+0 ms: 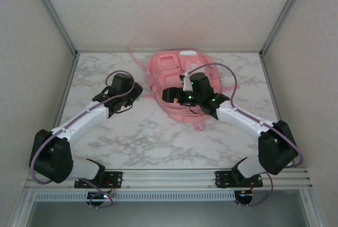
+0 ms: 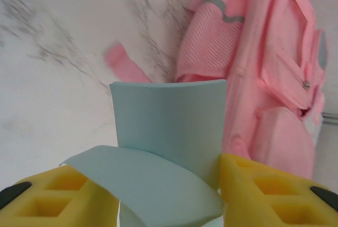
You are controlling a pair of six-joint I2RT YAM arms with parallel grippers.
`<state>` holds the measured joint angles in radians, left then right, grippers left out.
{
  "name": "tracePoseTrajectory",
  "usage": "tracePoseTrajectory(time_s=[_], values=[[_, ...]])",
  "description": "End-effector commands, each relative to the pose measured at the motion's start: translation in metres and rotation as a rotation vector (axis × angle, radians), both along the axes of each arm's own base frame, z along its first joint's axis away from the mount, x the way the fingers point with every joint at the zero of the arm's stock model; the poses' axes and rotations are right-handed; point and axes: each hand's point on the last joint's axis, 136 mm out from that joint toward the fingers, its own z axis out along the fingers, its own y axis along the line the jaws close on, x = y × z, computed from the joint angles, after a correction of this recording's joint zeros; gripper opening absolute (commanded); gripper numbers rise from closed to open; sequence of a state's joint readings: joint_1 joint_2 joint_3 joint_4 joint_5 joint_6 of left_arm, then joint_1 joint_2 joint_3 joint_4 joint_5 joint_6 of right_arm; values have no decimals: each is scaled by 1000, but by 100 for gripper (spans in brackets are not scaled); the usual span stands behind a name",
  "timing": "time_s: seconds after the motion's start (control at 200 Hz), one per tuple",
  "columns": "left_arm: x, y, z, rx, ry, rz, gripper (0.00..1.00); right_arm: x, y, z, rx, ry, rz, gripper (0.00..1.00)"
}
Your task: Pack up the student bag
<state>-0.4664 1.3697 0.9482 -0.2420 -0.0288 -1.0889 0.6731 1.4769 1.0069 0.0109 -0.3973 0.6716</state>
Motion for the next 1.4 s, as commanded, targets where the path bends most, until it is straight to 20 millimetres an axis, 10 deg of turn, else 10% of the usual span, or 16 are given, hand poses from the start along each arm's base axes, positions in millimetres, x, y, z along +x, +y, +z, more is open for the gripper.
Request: tracePoseTrajectory(time_s=[0.0, 1.001, 1.246, 1.336, 1.391], values=[[8, -22, 15, -109, -30, 18, 48, 3, 25, 6, 59, -33, 42, 77], [-5, -58, 26, -307, -46, -9, 48, 37, 88, -5, 158, -39, 111, 33], [-6, -61, 25, -330, -42, -13, 50, 36, 87, -6, 151, -58, 120, 5], [-5, -60, 28, -318, -55, -21, 60, 35, 81, -5, 127, -76, 116, 0], [-5, -59, 31, -284, -64, -40, 84, 35, 74, -6, 110, -74, 107, 0]])
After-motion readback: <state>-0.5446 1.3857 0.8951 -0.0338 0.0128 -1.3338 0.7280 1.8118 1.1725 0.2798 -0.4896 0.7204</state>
